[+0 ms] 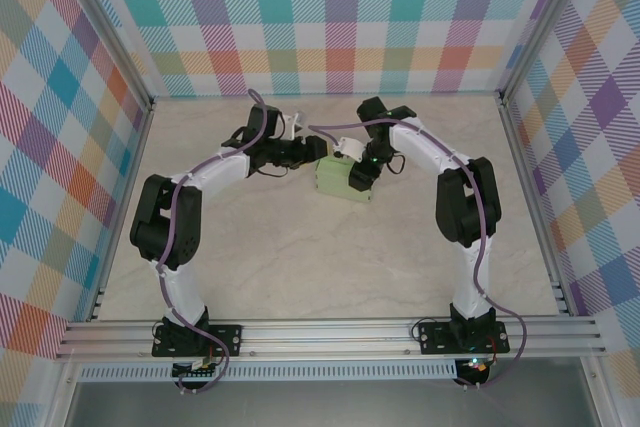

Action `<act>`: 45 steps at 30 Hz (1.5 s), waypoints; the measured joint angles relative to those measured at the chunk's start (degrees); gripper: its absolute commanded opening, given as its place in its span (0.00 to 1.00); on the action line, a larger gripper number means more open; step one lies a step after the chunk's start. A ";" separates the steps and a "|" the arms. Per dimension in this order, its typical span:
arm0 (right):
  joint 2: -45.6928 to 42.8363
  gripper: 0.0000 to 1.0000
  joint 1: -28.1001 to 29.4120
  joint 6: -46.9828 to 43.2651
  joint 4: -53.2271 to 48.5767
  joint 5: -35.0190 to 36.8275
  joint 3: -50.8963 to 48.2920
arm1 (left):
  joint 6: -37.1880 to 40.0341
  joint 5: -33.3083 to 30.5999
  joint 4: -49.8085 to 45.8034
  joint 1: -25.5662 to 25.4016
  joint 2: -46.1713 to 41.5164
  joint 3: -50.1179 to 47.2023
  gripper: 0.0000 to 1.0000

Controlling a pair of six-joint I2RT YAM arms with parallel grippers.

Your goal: Fold the paper box

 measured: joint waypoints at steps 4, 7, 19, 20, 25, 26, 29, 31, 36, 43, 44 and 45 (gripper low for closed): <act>0.04 0.52 -0.22 0.00 -0.37 0.00 0.02 | -0.68 -0.22 0.13 -0.44 0.00 -0.26 0.64; 0.22 0.52 -0.31 0.00 -0.61 0.00 0.17 | -1.36 -0.42 0.15 -0.66 0.00 -0.26 0.64; 0.44 0.65 -0.39 -0.42 -1.16 0.00 0.48 | -5.97 -0.13 1.03 -0.76 0.00 -0.24 0.64; 0.44 0.65 -0.42 -0.35 -1.16 0.00 0.48 | -6.14 -0.09 1.03 -0.76 0.00 -0.24 0.64; 0.52 0.64 -0.46 -0.28 -0.96 0.00 0.48 | -7.15 0.24 1.03 -0.76 0.02 -0.22 0.64; 0.52 0.63 -0.48 -0.33 -0.92 0.02 0.48 | -7.39 0.26 1.03 -0.76 0.02 -0.22 0.64; 0.52 0.64 -0.66 -0.35 -0.48 0.02 0.48 | -8.13 0.33 1.14 -0.76 0.02 -0.22 0.65; 0.52 0.64 -0.70 -0.37 0.11 0.11 0.33 | -9.14 0.31 1.29 -0.76 0.02 -0.22 0.65; -0.28 0.61 -0.74 -1.99 2.95 0.70 -1.66 | -12.79 0.31 3.21 -0.76 0.04 -0.59 0.65; -5.88 0.55 -0.61 -8.00 10.99 0.07 -10.99 | -12.31 1.92 4.90 -0.52 -0.02 -1.49 0.74; -6.62 0.53 -0.55 -9.09 12.13 -0.37 -12.20 | -11.72 2.32 4.94 -0.28 -0.24 -1.81 0.77; -7.41 0.51 -0.44 -10.36 13.31 -1.07 -13.44 | -10.73 2.97 5.66 0.33 -0.81 -2.82 0.80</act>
